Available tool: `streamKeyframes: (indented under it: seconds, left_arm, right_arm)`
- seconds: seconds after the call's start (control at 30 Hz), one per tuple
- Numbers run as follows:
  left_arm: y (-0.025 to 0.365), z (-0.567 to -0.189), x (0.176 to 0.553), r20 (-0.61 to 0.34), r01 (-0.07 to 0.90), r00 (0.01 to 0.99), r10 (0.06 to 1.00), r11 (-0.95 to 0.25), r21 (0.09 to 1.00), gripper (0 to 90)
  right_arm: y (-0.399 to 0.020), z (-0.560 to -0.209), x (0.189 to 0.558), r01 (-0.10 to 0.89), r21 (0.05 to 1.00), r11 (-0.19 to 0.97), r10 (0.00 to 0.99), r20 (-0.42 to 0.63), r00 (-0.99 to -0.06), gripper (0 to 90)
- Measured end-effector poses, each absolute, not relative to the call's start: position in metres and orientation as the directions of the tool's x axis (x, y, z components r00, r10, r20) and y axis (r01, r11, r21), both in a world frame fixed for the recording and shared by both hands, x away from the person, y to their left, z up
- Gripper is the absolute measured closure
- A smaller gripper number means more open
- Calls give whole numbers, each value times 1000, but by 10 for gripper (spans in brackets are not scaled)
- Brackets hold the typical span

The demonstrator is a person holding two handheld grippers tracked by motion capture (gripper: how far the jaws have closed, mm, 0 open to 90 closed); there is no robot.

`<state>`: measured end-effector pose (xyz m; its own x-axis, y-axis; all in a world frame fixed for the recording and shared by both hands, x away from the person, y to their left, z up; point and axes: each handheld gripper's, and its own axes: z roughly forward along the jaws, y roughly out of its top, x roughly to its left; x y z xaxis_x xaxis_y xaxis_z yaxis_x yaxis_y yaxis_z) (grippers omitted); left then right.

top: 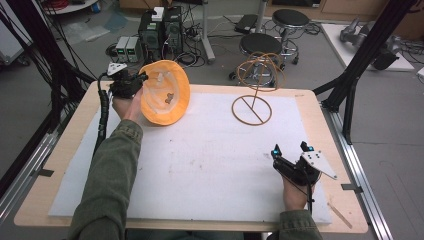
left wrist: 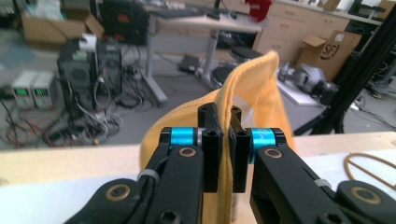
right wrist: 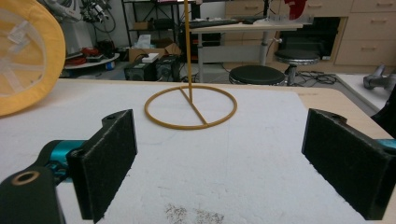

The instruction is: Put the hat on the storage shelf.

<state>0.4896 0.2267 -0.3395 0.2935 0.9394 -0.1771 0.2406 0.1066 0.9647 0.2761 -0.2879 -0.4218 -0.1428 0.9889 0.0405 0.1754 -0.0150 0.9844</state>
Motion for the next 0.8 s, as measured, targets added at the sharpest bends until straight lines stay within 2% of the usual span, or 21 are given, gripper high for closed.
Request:
streamKeyframes:
  seconds: [0.4,0.8]
  left_arm:
    - [215,-296,471,-110,138,269,957,75,988,871]
    - [189,-270,487,-49,109,266,963,21,994,870]
  right_arm:
    - [-288,-421,274,171,985,-25,988,51,-148,91]
    - [-290,-420,272,171,985,-28,989,52,-138,91]
